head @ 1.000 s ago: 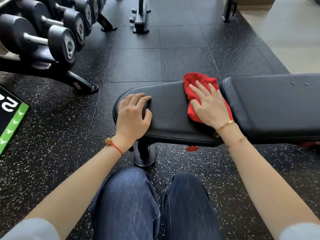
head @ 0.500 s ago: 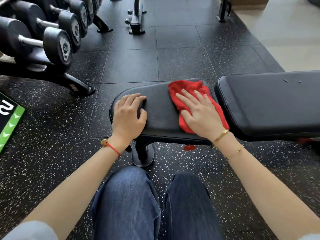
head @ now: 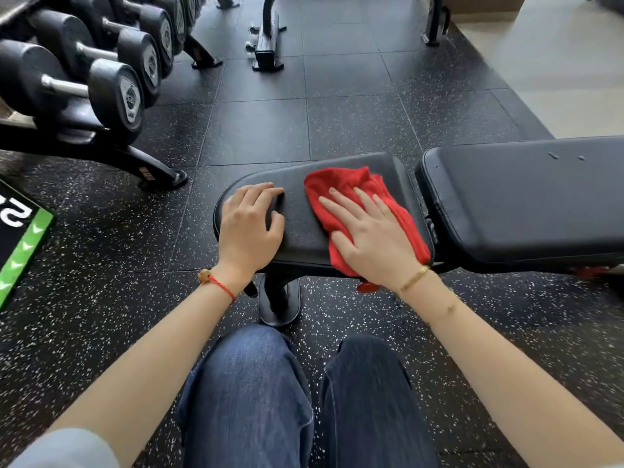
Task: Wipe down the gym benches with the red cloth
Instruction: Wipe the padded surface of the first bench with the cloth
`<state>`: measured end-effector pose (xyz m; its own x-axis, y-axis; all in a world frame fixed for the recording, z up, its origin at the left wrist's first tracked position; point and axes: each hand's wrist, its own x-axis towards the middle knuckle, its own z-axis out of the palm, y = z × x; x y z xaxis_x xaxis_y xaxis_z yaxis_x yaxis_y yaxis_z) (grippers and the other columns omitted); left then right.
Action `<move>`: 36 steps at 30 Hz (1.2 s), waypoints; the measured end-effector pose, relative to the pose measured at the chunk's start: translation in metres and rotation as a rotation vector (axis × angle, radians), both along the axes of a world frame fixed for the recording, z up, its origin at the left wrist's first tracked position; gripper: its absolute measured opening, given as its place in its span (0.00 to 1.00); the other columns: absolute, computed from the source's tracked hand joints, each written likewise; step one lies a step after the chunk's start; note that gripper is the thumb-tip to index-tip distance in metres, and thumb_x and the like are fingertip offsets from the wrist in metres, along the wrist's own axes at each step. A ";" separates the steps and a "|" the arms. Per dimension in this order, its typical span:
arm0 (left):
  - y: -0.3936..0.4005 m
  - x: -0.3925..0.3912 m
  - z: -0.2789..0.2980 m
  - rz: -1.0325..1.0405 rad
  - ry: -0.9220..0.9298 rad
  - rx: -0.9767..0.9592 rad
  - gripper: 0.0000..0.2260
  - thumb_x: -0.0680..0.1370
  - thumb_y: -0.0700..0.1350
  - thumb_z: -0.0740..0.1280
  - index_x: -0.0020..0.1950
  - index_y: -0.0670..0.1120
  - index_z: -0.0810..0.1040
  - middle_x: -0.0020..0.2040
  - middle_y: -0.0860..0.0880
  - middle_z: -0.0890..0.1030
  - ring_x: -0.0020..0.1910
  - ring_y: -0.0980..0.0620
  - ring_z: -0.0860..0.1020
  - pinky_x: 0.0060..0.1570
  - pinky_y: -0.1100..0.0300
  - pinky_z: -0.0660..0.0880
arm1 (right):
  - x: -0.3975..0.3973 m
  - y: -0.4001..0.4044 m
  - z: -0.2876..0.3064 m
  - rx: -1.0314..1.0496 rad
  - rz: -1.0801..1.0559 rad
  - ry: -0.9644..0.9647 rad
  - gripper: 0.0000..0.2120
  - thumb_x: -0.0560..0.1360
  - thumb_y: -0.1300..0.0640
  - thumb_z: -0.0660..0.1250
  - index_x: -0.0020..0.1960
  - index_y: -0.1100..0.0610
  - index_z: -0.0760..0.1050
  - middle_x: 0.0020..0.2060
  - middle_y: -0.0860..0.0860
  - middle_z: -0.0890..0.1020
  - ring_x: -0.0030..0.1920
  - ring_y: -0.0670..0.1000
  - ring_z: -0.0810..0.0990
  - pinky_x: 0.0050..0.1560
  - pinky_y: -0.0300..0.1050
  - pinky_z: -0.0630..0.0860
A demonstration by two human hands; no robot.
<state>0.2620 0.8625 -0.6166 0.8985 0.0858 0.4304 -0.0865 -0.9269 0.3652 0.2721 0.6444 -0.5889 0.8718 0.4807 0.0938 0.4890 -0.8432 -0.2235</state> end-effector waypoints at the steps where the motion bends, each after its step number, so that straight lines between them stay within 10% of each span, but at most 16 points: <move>1: 0.000 0.000 -0.001 0.001 0.001 0.000 0.18 0.75 0.46 0.60 0.63 0.48 0.78 0.64 0.50 0.79 0.65 0.48 0.73 0.68 0.51 0.66 | -0.003 -0.011 -0.001 0.010 -0.021 -0.005 0.27 0.78 0.47 0.54 0.77 0.42 0.57 0.77 0.41 0.58 0.78 0.52 0.53 0.78 0.50 0.44; 9: -0.004 0.000 0.002 0.015 0.017 0.022 0.18 0.75 0.47 0.60 0.64 0.47 0.78 0.64 0.49 0.78 0.65 0.47 0.73 0.68 0.52 0.64 | 0.088 -0.020 0.001 0.014 -0.283 0.078 0.26 0.81 0.50 0.54 0.78 0.46 0.56 0.79 0.46 0.54 0.78 0.57 0.51 0.77 0.54 0.44; 36: 0.047 -0.028 0.019 0.138 -0.030 -0.114 0.17 0.79 0.41 0.56 0.66 0.42 0.74 0.64 0.44 0.77 0.65 0.42 0.72 0.68 0.45 0.68 | 0.012 0.110 0.005 -0.037 0.240 0.036 0.27 0.79 0.48 0.54 0.77 0.43 0.56 0.78 0.43 0.57 0.79 0.53 0.50 0.77 0.53 0.42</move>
<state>0.2336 0.9099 -0.5973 0.8616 0.2569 0.4377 0.0260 -0.8836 0.4675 0.2837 0.7547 -0.5842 0.7349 0.6768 0.0429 0.6683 -0.7121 -0.2154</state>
